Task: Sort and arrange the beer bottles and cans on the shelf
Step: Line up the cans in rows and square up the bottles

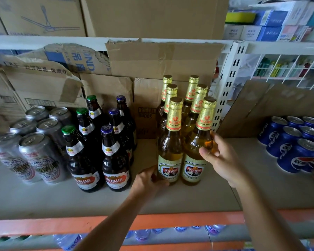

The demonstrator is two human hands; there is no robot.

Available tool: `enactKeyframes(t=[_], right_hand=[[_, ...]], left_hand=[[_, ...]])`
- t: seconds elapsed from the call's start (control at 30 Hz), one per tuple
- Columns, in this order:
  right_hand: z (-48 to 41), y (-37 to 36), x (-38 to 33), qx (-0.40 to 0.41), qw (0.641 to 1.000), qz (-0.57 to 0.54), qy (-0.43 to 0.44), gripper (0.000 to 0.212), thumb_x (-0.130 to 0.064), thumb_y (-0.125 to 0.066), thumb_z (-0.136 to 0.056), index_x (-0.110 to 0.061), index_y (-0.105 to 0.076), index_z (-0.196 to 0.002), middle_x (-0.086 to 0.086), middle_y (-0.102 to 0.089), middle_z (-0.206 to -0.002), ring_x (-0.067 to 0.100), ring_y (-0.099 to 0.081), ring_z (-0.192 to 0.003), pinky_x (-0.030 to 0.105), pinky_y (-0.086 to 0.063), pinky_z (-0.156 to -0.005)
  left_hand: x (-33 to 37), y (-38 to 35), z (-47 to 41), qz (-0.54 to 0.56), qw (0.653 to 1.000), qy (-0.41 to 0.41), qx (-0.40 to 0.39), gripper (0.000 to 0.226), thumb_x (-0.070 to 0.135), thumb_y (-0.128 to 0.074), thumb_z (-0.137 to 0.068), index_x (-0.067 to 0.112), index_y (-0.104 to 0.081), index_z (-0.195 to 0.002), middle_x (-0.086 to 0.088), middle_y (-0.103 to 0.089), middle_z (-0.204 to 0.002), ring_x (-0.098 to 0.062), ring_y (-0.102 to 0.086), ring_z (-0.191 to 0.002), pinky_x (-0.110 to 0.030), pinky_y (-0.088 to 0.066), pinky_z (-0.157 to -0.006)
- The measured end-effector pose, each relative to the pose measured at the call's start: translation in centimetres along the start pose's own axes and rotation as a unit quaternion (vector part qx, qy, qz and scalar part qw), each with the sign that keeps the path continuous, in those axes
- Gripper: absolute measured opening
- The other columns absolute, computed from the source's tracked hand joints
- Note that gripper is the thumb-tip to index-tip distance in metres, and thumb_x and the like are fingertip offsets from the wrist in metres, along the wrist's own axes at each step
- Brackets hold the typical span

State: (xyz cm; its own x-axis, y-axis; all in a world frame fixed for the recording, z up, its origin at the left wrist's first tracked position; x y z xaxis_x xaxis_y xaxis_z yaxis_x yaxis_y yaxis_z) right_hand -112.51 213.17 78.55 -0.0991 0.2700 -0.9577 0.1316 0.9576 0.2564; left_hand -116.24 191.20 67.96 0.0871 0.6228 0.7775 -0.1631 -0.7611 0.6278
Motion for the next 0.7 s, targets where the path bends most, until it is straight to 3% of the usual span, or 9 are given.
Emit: enactKeyframes(t=[0.13,0.23,0.33,0.5,0.6,0.7], right_hand=[[0.3,0.0,1.1,-0.012,0.999,-0.031,-0.038,0.049,-0.01,-0.07,-0.084,-0.034,-0.049,-0.122,-0.013,-0.067,-0.112,-0.001,-0.064,-0.104,0.016,-0.049,-0.081],[0.5,-0.4,3.4,-0.026,0.994,-0.006,-0.103,0.04,-0.014,-0.079,-0.077,-0.029,-0.057,-0.107,-0.009,-0.071,-0.106,0.01,-0.065,-0.105,0.029,-0.051,-0.089],[0.4,-0.8,4.6,-0.009,0.992,-0.015,-0.123,0.036,-0.011,-0.079,-0.077,-0.028,-0.059,-0.103,-0.008,-0.072,-0.103,0.013,-0.065,-0.104,0.035,-0.05,-0.093],[0.1,-1.0,4.9,-0.002,0.994,-0.025,-0.108,0.037,-0.002,-0.075,-0.079,-0.028,-0.061,-0.102,-0.005,-0.072,-0.104,0.013,-0.065,-0.104,0.038,-0.049,-0.096],[0.0,-1.0,5.2,-0.004,0.996,-0.013,-0.09,0.038,-0.006,-0.076,-0.08,-0.033,-0.061,-0.102,-0.004,-0.072,-0.106,0.014,-0.064,-0.107,0.039,-0.049,-0.097],[0.1,-0.9,5.4,-0.011,0.996,-0.002,-0.09,0.035,-0.013,-0.077,-0.081,-0.033,-0.059,-0.103,-0.007,-0.069,-0.109,0.016,-0.063,-0.11,0.039,-0.048,-0.097]], left_hand=[[-0.3,0.3,0.1,0.037,0.999,0.007,-0.017,0.069,0.055,-0.08,-0.052,0.03,-0.062,-0.113,0.008,-0.069,-0.092,-0.01,-0.066,-0.086,-0.029,-0.055,-0.074],[-0.1,0.3,0.2,0.086,0.995,-0.012,-0.043,0.08,0.054,-0.081,-0.048,0.032,-0.057,-0.122,0.018,-0.07,-0.105,0.003,-0.064,-0.099,-0.028,-0.054,-0.09],[0.4,0.5,0.3,0.062,0.996,-0.033,-0.057,0.084,0.061,-0.077,-0.049,0.04,-0.052,-0.126,0.021,-0.067,-0.112,0.001,-0.061,-0.105,-0.027,-0.051,-0.09],[0.3,0.3,0.2,0.043,0.997,-0.027,-0.059,0.059,0.052,-0.07,-0.066,0.043,-0.053,-0.122,0.022,-0.067,-0.105,0.0,-0.062,-0.099,-0.016,-0.049,-0.078],[0.4,0.3,0.0,0.039,0.997,-0.011,-0.059,0.053,0.046,-0.069,-0.072,0.044,-0.053,-0.122,0.02,-0.067,-0.105,-0.003,-0.062,-0.098,-0.021,-0.052,-0.079],[1.0,0.7,0.2,0.03,0.998,-0.007,-0.047,0.051,0.036,-0.072,-0.077,0.041,-0.054,-0.125,0.018,-0.061,-0.097,-0.003,-0.058,-0.09,-0.008,-0.044,-0.066]])
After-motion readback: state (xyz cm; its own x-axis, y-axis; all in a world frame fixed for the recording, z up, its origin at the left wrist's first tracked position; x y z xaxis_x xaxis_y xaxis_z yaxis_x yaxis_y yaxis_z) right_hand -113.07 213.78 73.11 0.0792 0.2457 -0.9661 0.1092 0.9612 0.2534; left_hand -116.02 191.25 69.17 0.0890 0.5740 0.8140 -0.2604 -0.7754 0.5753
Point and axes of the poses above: each hand's wrist, its own z-axis away from the middle knuckle, its own y-axis out of the back of the hand, x = y × z, the point moved 2 cm from there along -z, towards the middle knuckle
